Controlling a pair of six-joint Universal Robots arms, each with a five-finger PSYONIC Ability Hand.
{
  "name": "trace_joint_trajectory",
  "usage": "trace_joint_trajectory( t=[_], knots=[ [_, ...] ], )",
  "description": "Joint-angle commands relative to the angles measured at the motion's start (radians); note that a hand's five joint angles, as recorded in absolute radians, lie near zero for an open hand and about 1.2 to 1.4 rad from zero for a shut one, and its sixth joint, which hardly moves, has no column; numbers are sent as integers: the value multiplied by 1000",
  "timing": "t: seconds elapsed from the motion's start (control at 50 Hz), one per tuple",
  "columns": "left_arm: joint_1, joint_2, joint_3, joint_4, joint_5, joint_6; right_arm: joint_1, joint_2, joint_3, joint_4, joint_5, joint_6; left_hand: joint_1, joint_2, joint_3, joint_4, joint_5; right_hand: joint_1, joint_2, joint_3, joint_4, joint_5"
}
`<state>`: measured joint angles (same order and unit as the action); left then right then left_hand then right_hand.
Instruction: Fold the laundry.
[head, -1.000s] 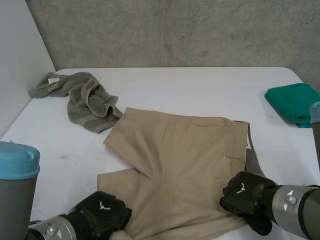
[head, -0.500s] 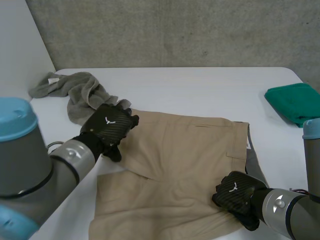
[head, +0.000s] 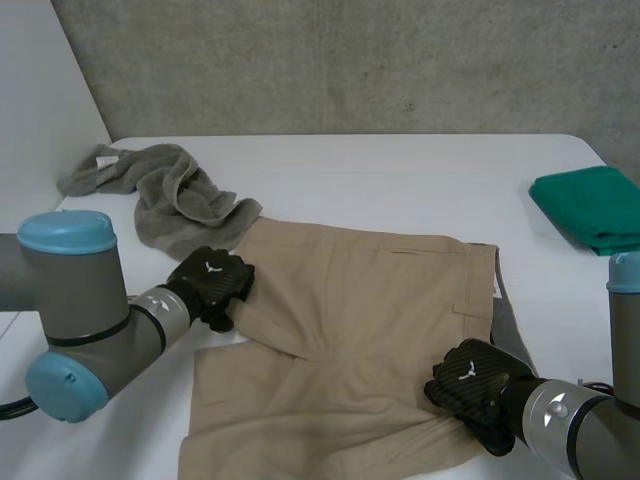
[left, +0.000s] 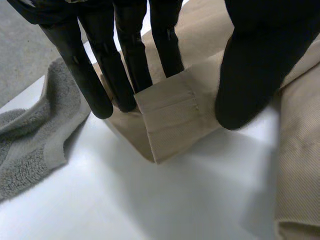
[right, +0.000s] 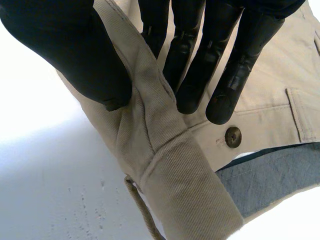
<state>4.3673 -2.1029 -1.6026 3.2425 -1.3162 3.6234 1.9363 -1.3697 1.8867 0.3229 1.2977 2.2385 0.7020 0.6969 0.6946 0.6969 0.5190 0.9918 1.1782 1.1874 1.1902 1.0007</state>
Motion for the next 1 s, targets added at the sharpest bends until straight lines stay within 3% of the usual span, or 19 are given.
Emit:
trace_joint_trajectory(
  t=[0.02,0.18,0.32,0.36,0.38,0.5,0.66,0.74,0.84,1.0],
  knots=[
    [-2,-6,-2,6,-28,0,0,1,3,-18,0,7,694,699,702,699,703,404,218,209,206,221],
    [-14,58,-72,-15,-182,3,3,-3,-14,-21,0,47,694,699,702,699,703,404,218,209,206,221],
    [-22,118,-117,-10,-193,1,1,-3,-17,-22,-2,55,669,674,676,674,677,404,218,209,206,221],
    [-23,121,-119,-12,-192,1,1,-3,-17,-24,-2,55,382,387,390,387,391,404,218,209,206,221],
    [-26,123,-120,-14,-195,1,1,-3,-17,-24,-2,55,26,31,33,31,34,404,218,209,206,221],
    [-34,173,-125,-20,-201,-9,3,-5,-18,-50,0,69,-192,-187,-184,-187,-183,404,218,209,206,221],
    [-52,432,-246,-64,-196,-98,1,-5,-20,-64,-2,109,-166,-161,-158,-160,-157,404,218,209,206,221],
    [-139,541,-295,-173,-193,-212,0,-9,-20,-65,-2,128,-92,-87,-85,-87,-84,404,218,209,206,221],
    [-193,558,-346,-263,-190,-250,0,-15,-18,-65,0,130,-83,-78,-76,-78,-75,404,218,209,206,221],
    [-198,518,-402,-271,-193,-252,-2,-34,-15,-65,0,130,-36,-31,-29,-31,-28,404,218,209,206,221]
  ],
)
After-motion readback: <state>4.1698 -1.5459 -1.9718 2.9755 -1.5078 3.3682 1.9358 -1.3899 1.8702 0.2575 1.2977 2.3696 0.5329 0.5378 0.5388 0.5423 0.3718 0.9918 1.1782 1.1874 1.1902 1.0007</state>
